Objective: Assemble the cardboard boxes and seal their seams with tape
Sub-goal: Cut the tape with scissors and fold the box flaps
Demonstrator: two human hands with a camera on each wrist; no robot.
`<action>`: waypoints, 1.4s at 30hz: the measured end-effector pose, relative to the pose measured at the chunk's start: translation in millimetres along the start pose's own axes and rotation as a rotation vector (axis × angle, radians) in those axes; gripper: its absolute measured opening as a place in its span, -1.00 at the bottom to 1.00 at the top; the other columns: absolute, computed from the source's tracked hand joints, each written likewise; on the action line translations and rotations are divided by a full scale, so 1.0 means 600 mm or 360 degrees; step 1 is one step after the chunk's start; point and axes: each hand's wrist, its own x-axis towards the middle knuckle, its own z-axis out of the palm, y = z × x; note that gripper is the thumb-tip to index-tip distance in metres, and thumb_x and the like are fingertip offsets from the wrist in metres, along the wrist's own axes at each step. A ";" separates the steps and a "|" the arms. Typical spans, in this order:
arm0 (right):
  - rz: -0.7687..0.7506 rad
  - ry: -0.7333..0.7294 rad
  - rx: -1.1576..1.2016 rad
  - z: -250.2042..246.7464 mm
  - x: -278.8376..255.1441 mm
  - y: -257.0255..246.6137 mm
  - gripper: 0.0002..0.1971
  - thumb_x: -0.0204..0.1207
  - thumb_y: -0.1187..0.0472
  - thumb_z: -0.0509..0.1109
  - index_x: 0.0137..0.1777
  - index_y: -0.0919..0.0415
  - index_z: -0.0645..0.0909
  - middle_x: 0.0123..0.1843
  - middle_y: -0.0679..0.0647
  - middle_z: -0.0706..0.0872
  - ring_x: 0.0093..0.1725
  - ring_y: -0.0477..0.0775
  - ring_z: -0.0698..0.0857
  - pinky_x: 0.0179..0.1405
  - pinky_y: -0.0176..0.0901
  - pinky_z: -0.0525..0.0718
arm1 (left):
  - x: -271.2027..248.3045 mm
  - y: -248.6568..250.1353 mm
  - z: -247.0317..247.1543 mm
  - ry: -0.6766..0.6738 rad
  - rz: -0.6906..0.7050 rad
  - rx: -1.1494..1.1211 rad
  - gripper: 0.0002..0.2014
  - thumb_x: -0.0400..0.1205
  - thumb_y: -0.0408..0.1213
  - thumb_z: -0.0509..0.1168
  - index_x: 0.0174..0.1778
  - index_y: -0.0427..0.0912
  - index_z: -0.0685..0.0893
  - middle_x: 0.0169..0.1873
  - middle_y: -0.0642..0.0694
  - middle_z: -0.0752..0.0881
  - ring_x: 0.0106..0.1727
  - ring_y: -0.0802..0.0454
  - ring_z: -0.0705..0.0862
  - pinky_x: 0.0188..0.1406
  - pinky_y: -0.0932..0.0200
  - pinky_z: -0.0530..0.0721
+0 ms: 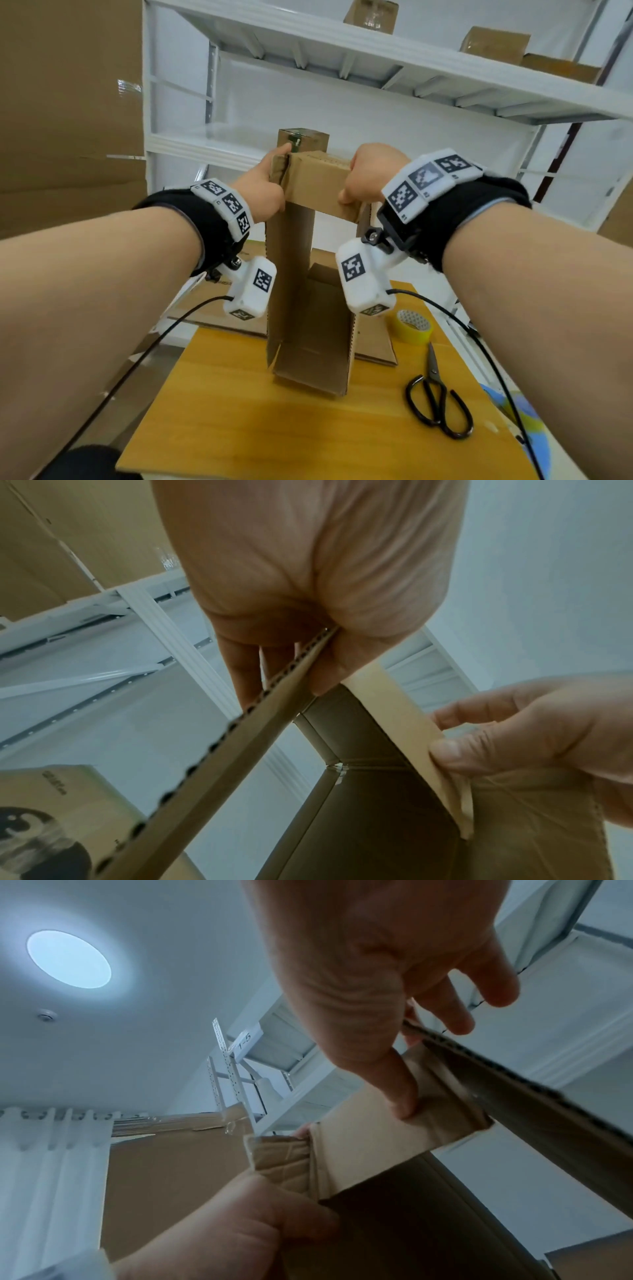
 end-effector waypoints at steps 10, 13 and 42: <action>0.0012 0.0056 -0.0115 0.010 0.002 -0.006 -0.78 0.37 0.02 0.51 -0.09 -0.04 0.53 -0.12 -0.02 0.60 -0.12 0.12 0.59 -0.10 0.12 0.67 | -0.014 -0.017 0.026 -0.0131 -0.0067 0.0030 -0.06 0.46 -0.41 0.47 0.63 0.14 0.07 0.27 -0.08 0.58 0.19 -0.11 0.61 -0.13 0.14 0.67; 0.0187 -0.0062 -0.0334 0.018 0.009 -0.009 -0.50 0.24 -0.05 0.61 0.15 0.07 0.59 0.12 0.10 0.70 0.10 0.27 0.68 0.14 0.26 0.67 | -0.013 -0.017 0.032 -0.0200 -0.0122 0.0120 -0.20 0.49 -0.41 0.43 0.58 0.08 0.20 0.19 -0.08 0.61 0.12 -0.11 0.64 -0.12 0.11 0.66; 0.0117 -0.0067 -0.0354 0.028 -0.014 0.008 -0.53 0.61 -0.06 0.38 0.42 0.18 0.59 0.34 0.13 0.68 0.29 0.19 0.68 0.27 0.01 0.63 | -0.048 -0.111 0.069 -0.0283 -0.0851 0.0421 -0.52 0.54 -0.07 0.46 0.20 -0.37 0.61 -0.06 -0.32 0.79 -0.08 -0.23 0.80 0.02 -0.14 0.78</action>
